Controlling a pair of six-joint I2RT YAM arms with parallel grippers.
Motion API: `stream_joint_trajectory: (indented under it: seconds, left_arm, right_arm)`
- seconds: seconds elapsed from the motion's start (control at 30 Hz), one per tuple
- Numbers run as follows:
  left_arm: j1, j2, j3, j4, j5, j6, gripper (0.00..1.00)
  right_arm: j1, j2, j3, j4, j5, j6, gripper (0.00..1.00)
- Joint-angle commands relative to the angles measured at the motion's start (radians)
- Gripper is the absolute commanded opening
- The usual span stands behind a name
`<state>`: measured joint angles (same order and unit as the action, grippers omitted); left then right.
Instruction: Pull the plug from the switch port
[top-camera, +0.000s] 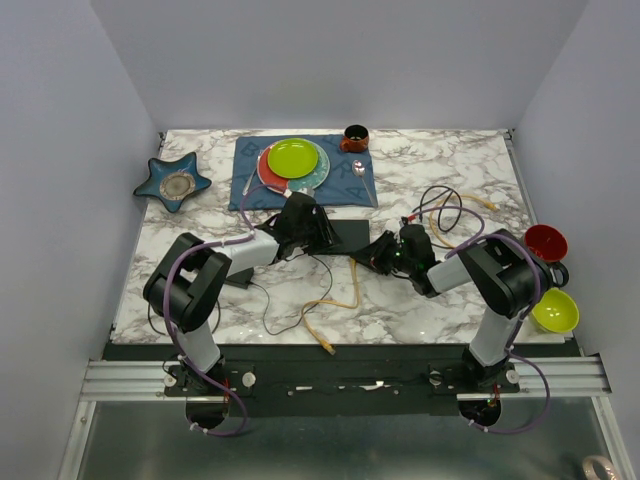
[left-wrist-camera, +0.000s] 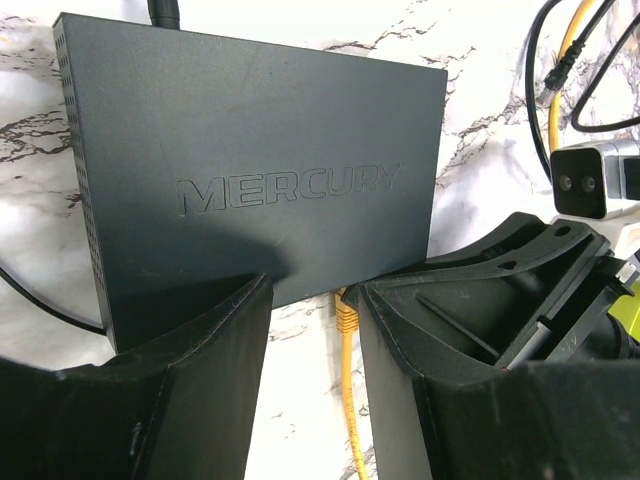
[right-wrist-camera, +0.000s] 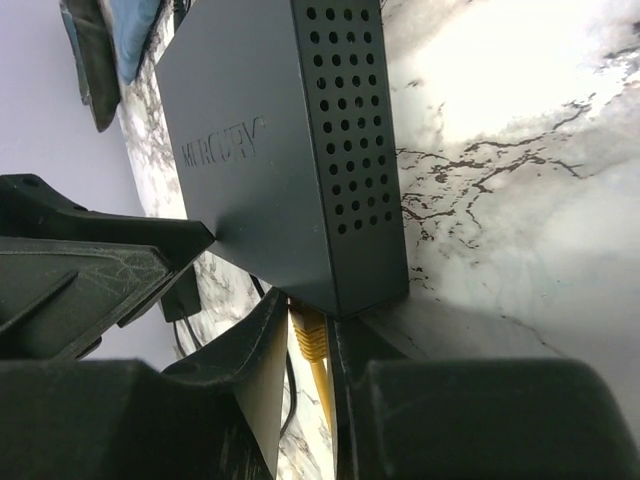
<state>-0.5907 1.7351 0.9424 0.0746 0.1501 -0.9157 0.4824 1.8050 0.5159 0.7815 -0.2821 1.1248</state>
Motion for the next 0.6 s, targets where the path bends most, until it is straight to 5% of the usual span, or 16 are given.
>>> stream_joint_trajectory:
  seconds: [0.0, 0.27, 0.57]
  left_arm:
    - [0.005, -0.016, -0.034, -0.05, -0.012, 0.02, 0.54]
    - [0.003, -0.057, -0.079, 0.007, 0.041, -0.027, 0.55]
    - [-0.026, -0.063, -0.179, 0.171, 0.101, -0.112, 0.54]
  right_arm:
    - [-0.005, 0.037, -0.002, -0.005, 0.032, -0.003, 0.21]
    - [-0.005, 0.06, -0.013, 0.015, 0.018, -0.019, 0.01]
    - [-0.005, 0.06, -0.027, 0.016, 0.0, -0.059, 0.01]
